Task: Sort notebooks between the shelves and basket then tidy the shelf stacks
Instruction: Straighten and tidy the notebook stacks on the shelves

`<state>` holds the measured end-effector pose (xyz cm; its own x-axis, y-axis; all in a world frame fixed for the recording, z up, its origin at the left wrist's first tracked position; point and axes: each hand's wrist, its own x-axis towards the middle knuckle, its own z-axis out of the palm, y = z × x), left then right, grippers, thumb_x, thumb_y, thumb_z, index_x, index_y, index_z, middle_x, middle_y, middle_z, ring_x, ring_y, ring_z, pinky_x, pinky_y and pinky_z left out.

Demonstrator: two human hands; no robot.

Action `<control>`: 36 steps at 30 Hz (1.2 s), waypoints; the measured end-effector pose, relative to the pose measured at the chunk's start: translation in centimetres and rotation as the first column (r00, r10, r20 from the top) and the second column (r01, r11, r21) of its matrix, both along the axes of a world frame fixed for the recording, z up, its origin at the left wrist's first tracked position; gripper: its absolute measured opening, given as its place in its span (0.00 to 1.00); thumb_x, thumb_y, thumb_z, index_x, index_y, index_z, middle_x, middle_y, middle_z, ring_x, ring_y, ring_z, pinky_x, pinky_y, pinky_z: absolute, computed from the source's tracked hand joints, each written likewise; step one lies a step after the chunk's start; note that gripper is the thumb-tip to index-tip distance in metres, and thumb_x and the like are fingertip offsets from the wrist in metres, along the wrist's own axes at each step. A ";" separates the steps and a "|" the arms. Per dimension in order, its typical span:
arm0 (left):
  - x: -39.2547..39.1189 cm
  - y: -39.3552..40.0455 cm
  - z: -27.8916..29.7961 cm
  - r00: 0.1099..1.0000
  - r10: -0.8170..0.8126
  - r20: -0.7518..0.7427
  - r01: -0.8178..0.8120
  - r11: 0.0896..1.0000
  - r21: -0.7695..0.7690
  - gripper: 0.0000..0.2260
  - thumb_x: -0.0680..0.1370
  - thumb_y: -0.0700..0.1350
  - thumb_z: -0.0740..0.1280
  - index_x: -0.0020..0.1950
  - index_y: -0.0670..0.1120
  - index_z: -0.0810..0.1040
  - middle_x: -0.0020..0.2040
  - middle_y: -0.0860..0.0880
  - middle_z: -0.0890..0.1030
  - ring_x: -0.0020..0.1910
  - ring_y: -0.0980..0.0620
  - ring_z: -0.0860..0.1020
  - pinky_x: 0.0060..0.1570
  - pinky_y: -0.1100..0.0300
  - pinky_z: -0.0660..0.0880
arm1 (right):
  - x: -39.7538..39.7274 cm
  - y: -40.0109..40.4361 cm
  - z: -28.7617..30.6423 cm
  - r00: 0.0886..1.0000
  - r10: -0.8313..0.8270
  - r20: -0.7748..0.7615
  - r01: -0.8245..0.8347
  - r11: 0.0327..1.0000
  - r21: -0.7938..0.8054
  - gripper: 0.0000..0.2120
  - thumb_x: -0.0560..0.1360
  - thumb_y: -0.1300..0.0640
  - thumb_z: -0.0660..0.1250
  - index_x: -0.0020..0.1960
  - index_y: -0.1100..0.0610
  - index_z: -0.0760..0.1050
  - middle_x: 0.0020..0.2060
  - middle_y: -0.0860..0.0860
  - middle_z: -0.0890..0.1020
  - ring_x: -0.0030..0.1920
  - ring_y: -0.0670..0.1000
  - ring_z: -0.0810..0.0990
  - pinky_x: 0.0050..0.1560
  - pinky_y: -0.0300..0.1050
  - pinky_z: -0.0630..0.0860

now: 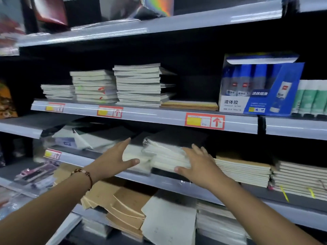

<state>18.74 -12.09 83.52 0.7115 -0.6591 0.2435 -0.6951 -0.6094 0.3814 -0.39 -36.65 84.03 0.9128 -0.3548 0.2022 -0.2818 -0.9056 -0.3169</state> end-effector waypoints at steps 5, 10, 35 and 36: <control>4.1 0.0 0.4 0.989 -0.150 -0.016 0.151 0.988 0.042 0.46 0.72 0.72 0.62 0.81 0.58 0.42 0.81 0.57 0.50 0.80 0.55 0.52 0.74 0.56 0.57 | 1.7 1.0 -2.0 0.988 -0.148 0.030 0.148 0.989 0.004 0.39 0.74 0.32 0.64 0.79 0.42 0.53 0.80 0.47 0.52 0.80 0.55 0.47 0.78 0.52 0.48; 6.0 -2.9 0.3 0.934 -0.285 -0.215 0.281 0.959 -0.047 0.45 0.72 0.73 0.60 0.81 0.58 0.43 0.80 0.61 0.48 0.79 0.57 0.52 0.74 0.56 0.56 | 1.0 1.0 -2.1 0.970 -0.241 0.037 0.239 0.970 0.048 0.38 0.70 0.27 0.63 0.76 0.41 0.61 0.78 0.45 0.59 0.79 0.52 0.52 0.77 0.51 0.55; 1.8 -7.8 -3.2 0.719 -0.519 -0.462 0.334 0.841 -0.425 0.60 0.61 0.65 0.79 0.80 0.62 0.42 0.73 0.64 0.59 0.71 0.69 0.56 0.59 0.77 0.62 | 0.0 0.0 -3.4 0.859 -0.449 0.246 0.261 0.797 0.545 0.51 0.67 0.46 0.79 0.80 0.47 0.53 0.68 0.41 0.73 0.66 0.46 0.73 0.68 0.43 0.71; 1.6 -8.0 -3.5 0.745 -0.504 -0.438 0.336 0.850 -0.406 0.58 0.63 0.61 0.80 0.80 0.63 0.41 0.72 0.63 0.61 0.71 0.69 0.57 0.56 0.81 0.63 | 0.1 0.2 -3.3 0.856 -0.449 0.255 0.250 0.793 0.555 0.50 0.68 0.47 0.79 0.80 0.48 0.53 0.67 0.41 0.73 0.66 0.45 0.73 0.68 0.42 0.70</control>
<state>20.30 -20.07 80.06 0.4487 -0.8809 0.1508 -0.5023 -0.1089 0.8578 -0.27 -36.50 80.77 0.6015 -0.7745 0.1960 -0.3250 -0.4613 -0.8256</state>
